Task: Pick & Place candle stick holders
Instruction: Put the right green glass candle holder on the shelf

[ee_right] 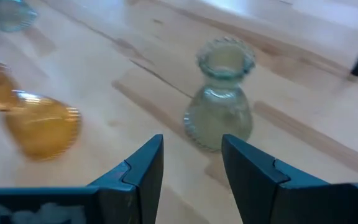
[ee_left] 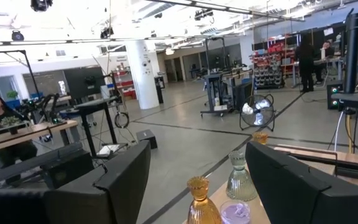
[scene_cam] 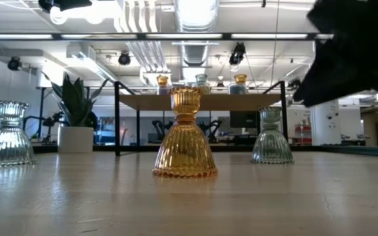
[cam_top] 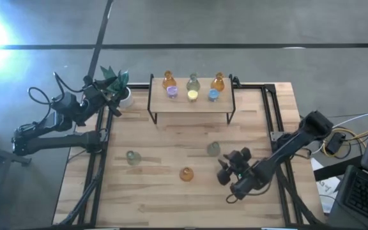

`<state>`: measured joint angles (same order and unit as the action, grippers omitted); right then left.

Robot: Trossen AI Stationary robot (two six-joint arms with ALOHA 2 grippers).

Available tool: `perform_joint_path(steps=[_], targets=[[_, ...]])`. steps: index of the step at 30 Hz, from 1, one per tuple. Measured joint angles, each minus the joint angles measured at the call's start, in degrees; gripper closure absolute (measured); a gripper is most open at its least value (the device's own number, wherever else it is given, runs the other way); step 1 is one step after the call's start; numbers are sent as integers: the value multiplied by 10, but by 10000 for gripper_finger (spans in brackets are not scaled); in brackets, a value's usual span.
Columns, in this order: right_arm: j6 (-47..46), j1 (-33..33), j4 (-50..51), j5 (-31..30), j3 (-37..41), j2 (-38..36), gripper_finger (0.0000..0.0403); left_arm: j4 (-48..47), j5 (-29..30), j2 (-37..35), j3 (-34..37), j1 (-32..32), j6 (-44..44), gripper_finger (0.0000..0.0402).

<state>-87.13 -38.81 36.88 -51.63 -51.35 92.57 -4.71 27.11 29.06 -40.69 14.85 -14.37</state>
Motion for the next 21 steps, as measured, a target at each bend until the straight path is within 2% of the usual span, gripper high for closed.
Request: perform_joint_path(steps=[5, 10, 14, 21], targets=[[-66, 11, 1, -28, 14, 50, 246, 0, 0, 0, 0, 0, 8, 133], [-112, 29, -6, -28, 20, 87, 245, 0, 0, 0, 0, 0, 12, 133], [-108, 45, -32, -27, 20, 96, 239, 0, 0, 0, 0, 0, 12, 133], [-45, 54, -46, -39, 19, 92, 201, 0, 0, 0, 0, 0, 13, 133]])
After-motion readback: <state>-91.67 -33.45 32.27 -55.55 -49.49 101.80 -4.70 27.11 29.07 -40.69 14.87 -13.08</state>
